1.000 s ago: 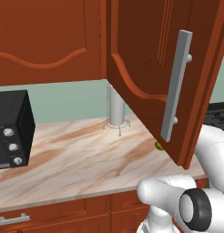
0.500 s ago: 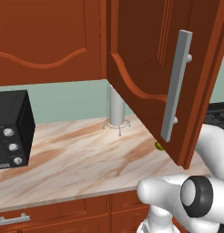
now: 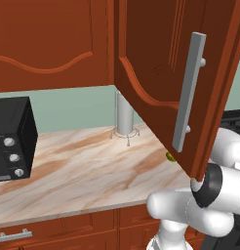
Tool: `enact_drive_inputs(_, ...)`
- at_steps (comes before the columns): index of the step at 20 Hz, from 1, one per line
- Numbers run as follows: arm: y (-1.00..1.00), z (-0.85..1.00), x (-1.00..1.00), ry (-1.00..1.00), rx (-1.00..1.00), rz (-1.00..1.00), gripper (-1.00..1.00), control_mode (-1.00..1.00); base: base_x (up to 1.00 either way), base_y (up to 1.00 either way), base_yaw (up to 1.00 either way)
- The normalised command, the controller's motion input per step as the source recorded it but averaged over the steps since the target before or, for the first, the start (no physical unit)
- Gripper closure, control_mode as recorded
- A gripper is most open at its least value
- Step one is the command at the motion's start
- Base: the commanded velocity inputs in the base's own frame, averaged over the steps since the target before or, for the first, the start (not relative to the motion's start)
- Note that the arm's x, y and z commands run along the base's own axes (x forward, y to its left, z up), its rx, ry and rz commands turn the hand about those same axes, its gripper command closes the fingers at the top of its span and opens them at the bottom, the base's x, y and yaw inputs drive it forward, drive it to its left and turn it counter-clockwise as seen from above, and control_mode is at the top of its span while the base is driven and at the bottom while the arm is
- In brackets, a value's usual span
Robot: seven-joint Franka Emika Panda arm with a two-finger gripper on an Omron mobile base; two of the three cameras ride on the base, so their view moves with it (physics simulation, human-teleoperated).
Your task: Pick the pear from the counter and place it in the cabinet. Then close the cabinet.
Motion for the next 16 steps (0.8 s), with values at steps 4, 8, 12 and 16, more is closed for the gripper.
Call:
enact_drive_inputs(4, 0.00, -0.51, 0.30, 0.01, 0.00, 0.00, -1.00, -1.00, 0.00, 0.00, 0.00)
enact_drive_inputs(8, 0.00, -0.51, 0.32, 0.00, 0.00, 0.00, -1.00, -1.00, 0.00, 0.00, 0.00)
enact_drive_inputs(12, -0.07, -0.43, 0.10, 0.00, 0.00, 0.00, -1.00, -1.00, 0.00, 0.00, 0.00)
enact_drive_inputs(16, -0.09, -0.42, 0.00, 0.02, 0.00, 0.00, -1.00, -1.00, 0.00, 0.00, 0.00)
